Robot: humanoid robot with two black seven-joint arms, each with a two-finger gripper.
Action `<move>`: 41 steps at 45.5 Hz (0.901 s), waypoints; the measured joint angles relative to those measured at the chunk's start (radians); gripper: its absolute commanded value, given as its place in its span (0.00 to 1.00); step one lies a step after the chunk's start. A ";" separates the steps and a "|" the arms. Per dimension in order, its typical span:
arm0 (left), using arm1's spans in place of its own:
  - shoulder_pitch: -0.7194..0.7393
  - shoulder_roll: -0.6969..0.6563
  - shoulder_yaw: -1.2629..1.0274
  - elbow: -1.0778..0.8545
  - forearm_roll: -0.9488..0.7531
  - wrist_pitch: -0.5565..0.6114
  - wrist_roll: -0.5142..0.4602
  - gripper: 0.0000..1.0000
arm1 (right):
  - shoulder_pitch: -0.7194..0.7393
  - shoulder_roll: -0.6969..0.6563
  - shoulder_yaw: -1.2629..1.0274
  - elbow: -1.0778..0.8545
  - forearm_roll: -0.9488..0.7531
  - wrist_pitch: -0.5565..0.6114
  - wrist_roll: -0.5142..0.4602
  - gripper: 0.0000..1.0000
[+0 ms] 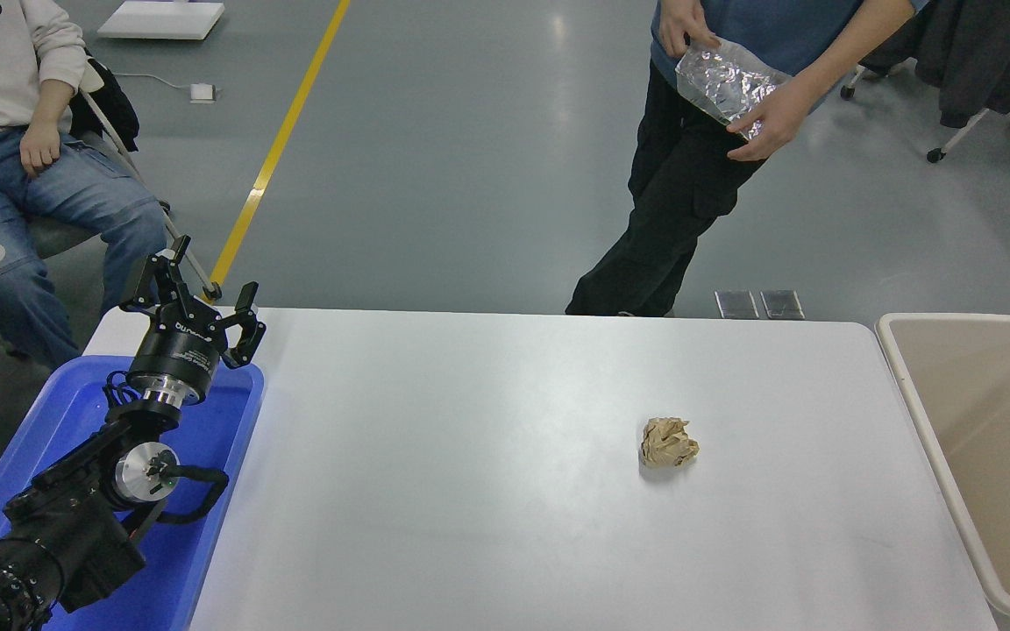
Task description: Dispose of the paper cup in the dustbin
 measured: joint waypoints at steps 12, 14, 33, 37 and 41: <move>-0.001 -0.001 0.000 0.000 0.000 0.000 0.000 1.00 | 0.000 0.013 0.002 0.000 0.001 0.000 0.004 0.79; -0.001 -0.001 0.000 0.000 0.000 0.000 0.000 1.00 | 0.000 0.014 0.003 0.000 0.001 0.000 0.004 1.00; -0.001 -0.001 0.000 0.000 0.000 0.000 0.000 1.00 | 0.000 0.016 -0.008 0.001 -0.007 0.036 0.004 1.00; -0.001 -0.002 0.000 0.000 0.000 0.000 0.000 1.00 | 0.000 0.014 -0.011 0.001 -0.010 0.044 0.005 1.00; -0.001 -0.003 0.000 0.000 0.000 0.000 0.000 1.00 | 0.003 0.011 -0.014 0.001 -0.011 0.051 0.006 1.00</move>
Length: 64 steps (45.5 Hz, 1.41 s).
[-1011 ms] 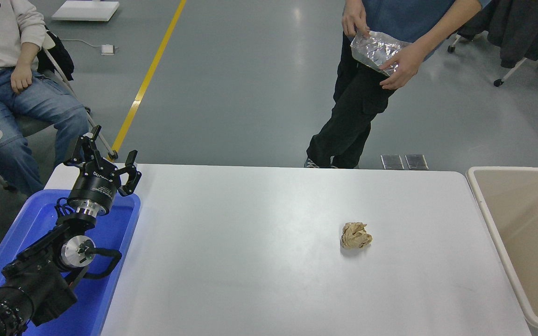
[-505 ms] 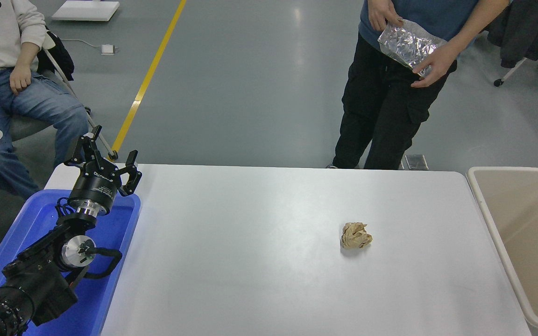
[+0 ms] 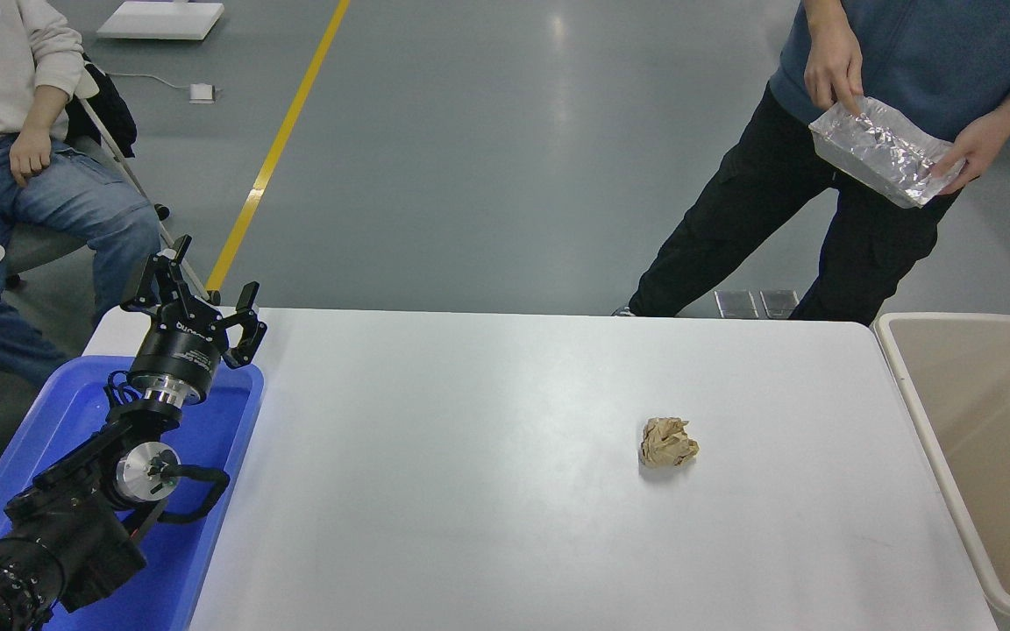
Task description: Dispose of the paper cup in the dustbin
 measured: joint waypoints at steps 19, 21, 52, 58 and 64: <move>-0.004 -0.003 0.005 0.001 0.000 0.001 0.000 1.00 | 0.167 -0.009 -0.019 0.011 -0.020 0.068 -0.003 1.00; -0.004 -0.003 0.006 0.001 0.000 0.001 0.000 1.00 | 0.189 -0.009 -0.019 0.016 -0.020 0.092 -0.003 1.00; -0.005 -0.002 0.010 0.002 -0.001 0.002 0.000 1.00 | 0.361 0.051 -0.001 0.401 -0.071 0.691 0.054 1.00; -0.005 -0.002 0.010 0.003 -0.001 0.002 0.000 1.00 | 0.364 0.118 0.005 0.431 -0.138 0.706 0.124 1.00; -0.005 -0.002 0.010 0.003 -0.001 0.002 0.000 1.00 | 0.365 0.200 0.014 0.402 -0.175 0.697 0.170 1.00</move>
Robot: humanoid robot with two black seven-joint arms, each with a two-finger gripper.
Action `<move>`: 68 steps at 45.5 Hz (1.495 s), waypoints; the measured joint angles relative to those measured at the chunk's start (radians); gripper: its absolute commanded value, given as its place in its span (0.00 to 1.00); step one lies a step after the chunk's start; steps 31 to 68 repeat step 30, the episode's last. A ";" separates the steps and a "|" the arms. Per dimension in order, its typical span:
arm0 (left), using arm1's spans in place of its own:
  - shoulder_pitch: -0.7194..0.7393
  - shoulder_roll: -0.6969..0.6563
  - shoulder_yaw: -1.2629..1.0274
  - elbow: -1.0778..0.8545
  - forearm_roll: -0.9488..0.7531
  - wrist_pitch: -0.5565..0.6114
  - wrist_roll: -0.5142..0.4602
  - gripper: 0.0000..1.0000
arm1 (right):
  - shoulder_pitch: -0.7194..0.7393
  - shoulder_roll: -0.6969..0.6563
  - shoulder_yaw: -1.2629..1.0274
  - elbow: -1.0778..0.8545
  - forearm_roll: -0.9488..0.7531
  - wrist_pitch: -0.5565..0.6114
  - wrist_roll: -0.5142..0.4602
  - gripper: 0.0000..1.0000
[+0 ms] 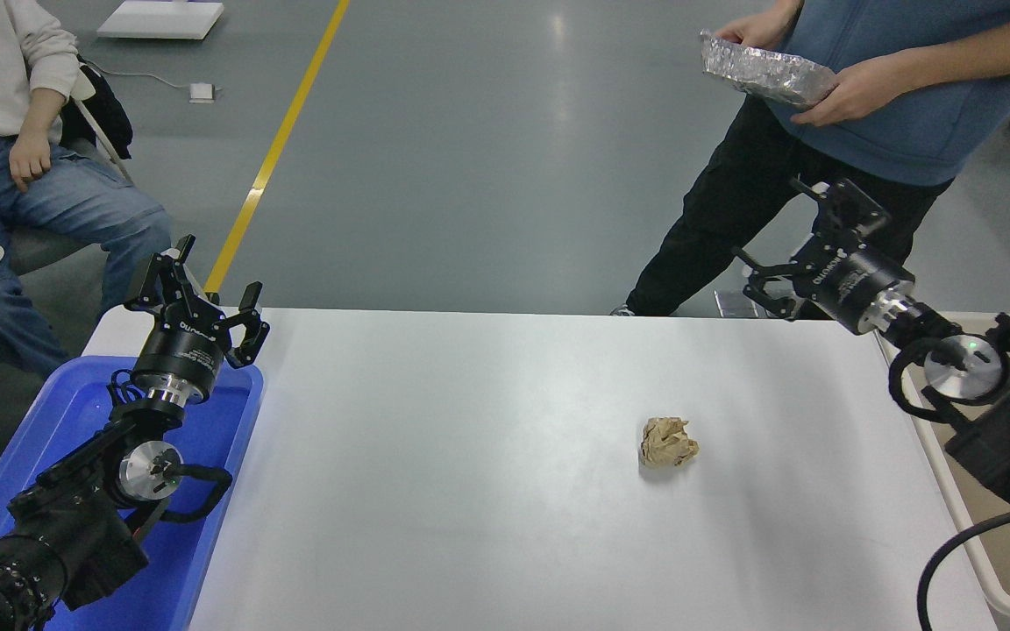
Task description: Dispose of the paper cup in the dustbin
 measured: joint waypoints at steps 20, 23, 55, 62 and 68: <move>0.000 0.000 -0.001 0.000 0.000 0.000 0.000 1.00 | -0.025 0.198 0.025 -0.210 -0.038 -0.018 0.050 1.00; 0.000 0.000 0.000 0.000 0.001 0.000 0.000 1.00 | -0.037 0.206 0.026 -0.219 -0.039 -0.018 0.052 1.00; 0.000 0.000 0.000 0.000 0.001 0.000 0.000 1.00 | -0.060 0.217 0.029 -0.233 -0.041 -0.018 0.055 1.00; 0.000 0.000 0.000 0.000 0.001 0.000 0.000 1.00 | -0.060 0.217 0.029 -0.233 -0.041 -0.018 0.055 1.00; 0.000 0.000 0.000 0.000 0.001 0.000 0.000 1.00 | -0.060 0.217 0.029 -0.233 -0.041 -0.018 0.055 1.00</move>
